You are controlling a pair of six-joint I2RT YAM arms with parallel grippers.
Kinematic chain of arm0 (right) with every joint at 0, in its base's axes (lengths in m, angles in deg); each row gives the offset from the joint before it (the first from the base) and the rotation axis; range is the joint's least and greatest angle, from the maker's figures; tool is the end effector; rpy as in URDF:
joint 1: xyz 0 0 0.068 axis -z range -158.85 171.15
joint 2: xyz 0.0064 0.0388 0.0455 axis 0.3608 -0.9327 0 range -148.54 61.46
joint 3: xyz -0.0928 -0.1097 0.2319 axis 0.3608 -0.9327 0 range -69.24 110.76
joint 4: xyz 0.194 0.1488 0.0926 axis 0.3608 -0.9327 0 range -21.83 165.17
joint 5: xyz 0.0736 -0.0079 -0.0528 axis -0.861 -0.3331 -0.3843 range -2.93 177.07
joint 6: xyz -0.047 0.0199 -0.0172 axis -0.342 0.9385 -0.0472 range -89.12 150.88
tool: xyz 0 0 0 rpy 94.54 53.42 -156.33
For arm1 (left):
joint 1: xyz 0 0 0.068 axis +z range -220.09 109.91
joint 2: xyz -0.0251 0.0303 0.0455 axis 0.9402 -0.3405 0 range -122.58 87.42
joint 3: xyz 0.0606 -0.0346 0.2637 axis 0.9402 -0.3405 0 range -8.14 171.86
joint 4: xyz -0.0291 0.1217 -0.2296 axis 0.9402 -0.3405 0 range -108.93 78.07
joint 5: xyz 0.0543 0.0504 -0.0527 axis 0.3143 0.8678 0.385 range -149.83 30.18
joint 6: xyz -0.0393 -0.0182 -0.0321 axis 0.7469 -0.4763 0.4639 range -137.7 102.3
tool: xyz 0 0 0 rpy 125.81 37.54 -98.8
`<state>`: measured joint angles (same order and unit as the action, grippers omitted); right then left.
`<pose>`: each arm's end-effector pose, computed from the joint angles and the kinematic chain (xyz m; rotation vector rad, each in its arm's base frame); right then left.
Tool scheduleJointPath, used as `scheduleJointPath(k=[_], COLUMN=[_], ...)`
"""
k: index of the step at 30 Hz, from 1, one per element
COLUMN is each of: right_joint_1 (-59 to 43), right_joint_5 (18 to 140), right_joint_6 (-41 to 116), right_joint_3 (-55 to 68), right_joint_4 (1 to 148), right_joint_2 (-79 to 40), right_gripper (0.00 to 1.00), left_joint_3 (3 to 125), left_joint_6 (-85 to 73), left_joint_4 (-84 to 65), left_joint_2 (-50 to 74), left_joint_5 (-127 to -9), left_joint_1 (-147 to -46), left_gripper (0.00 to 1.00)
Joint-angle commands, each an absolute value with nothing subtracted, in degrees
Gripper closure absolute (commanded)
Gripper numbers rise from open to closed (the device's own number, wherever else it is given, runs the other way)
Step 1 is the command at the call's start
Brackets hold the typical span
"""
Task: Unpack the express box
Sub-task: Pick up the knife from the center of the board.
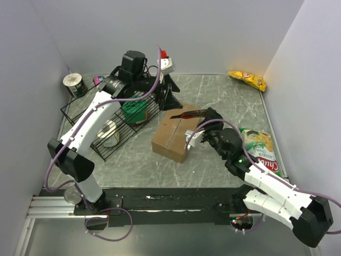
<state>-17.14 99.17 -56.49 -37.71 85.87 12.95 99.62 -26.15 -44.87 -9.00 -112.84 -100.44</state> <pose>0.1656 0.1212 0.2851 -1.4707 0.9403 -0.8142 0.3020 -0.2097 0.4477 1.2073 1.5384 -1.1460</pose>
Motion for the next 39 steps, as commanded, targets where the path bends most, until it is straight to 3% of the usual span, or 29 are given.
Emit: scheduleJointPath(k=[1,12,16,25,30,31,32,33,35,36,38,39], right_joint_1=[-18.3,-20.6,-21.0,-21.7,-21.7,-21.7,-21.7,-21.3,-17.9,-12.4,-5.9,0.5], right_joint_5=[99.6,100.4,100.3,99.9,100.5,100.8,101.1,100.9,94.8,90.4,75.2,66.9], right_joint_6=[-61.6,-61.1,-61.2,-62.0,-60.4,-57.0,-53.9,-49.5,-30.0,-23.3,-6.5,-4.3], right_joint_3=[-35.7,-32.1,-31.5,-31.6,-31.4,-30.8,-27.8,-25.1,-12.6,-7.8,5.3,10.2], right_joint_4=[99.4,101.9,102.9,103.4,101.5,100.1,92.5,86.8,70.3,56.1,43.5,28.1], right_joint_2=[12.2,8.1,7.4,7.2,7.5,7.7,8.0,9.0,9.4,8.9,4.9,2.8], right_gripper=[1.0,1.0,1.0,1.0,1.0,0.96,0.86,0.6,0.37,0.19,0.06,0.01], left_joint_3=[103.8,105.1,105.2,105.5,104.8,104.3,103.5,100.5,95.2,88.3,79.5,77.2], left_joint_6=[-37.3,-41.4,-42.5,-41.7,-42.3,-42.0,-41.7,-40.6,-36.2,-34.4,-31.1,-30.3], left_joint_4=[-54.1,-55.4,-55.7,-55.3,-56.3,-55.9,-55.3,-52.7,-47.2,-39.3,-33.1,-28.6], left_joint_2=[-10.7,-13.0,-13.7,-14.4,-14.6,-14.4,-13.3,-12.3,-7.7,-5.8,-0.8,0.5], left_joint_5=[-110.7,-99.3,-95.8,-97.0,-97.4,-97.4,-97.5,-99.4,-101.5,-103.7,-106.7,-109.7], left_joint_1=[-101.6,-106.7,-108.3,-108.4,-108.3,-108.2,-107.7,-107.2,-103.9,-102.5,-98.9,-98.1], left_gripper=[0.09,0.17,0.25,0.56,0.94,0.99,0.99,0.99,0.99,0.99,0.99,0.99])
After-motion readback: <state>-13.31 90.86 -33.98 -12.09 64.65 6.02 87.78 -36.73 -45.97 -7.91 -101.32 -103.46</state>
